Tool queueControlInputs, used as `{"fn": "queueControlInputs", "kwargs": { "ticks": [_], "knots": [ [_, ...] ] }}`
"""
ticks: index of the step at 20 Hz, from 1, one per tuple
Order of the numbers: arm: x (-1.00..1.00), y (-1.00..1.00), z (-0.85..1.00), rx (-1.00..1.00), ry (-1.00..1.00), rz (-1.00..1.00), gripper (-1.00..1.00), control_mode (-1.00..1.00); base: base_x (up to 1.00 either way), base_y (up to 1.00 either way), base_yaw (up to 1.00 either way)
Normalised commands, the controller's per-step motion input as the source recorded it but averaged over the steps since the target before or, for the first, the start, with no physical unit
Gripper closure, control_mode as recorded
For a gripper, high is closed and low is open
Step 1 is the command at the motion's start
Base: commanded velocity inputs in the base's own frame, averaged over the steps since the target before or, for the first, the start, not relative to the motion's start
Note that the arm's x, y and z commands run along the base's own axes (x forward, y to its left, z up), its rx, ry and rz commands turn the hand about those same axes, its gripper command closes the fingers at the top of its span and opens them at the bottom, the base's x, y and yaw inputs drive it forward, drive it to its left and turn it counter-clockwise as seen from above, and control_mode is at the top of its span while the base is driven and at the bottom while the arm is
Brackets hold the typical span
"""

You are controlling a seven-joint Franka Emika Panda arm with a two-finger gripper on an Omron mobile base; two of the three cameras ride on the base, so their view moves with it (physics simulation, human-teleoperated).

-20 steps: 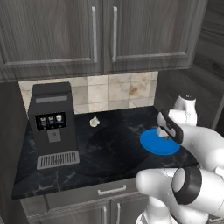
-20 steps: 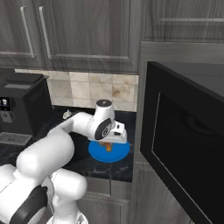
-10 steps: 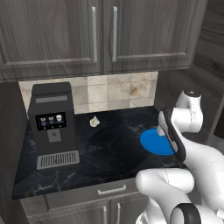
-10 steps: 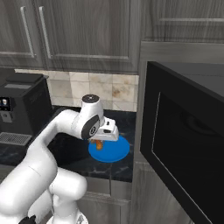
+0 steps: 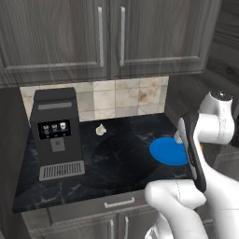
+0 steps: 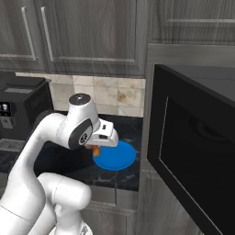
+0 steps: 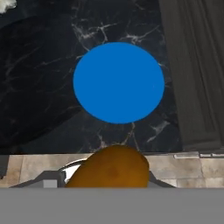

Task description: Pick the mushroom from the counter and place it in the microwave. Then turn on the microwave.

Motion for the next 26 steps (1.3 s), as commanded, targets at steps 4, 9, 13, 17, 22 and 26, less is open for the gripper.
{"fn": "queueControlInputs", "kwargs": {
  "ticks": [4,9,13,17,22,26],
  "knots": [
    [-0.41,0.13,0.54,0.00,-0.04,-0.02,1.00,-1.00,0.00,0.00,0.00],
    [-0.43,0.17,0.55,0.00,-0.03,-0.01,1.00,-1.00,0.00,0.00,0.00],
    [-0.40,0.28,0.58,0.00,-0.11,-0.01,1.00,-1.00,0.00,0.00,0.00],
    [-0.43,0.21,0.73,0.00,-0.15,-0.02,1.00,-1.00,0.00,0.00,0.00],
    [-0.49,0.06,0.77,0.00,-0.20,0.00,1.00,-1.00,0.00,0.00,0.00],
    [-0.50,0.00,0.62,0.00,-0.23,0.00,1.00,-1.00,0.00,0.00,0.00]
  ]
}}
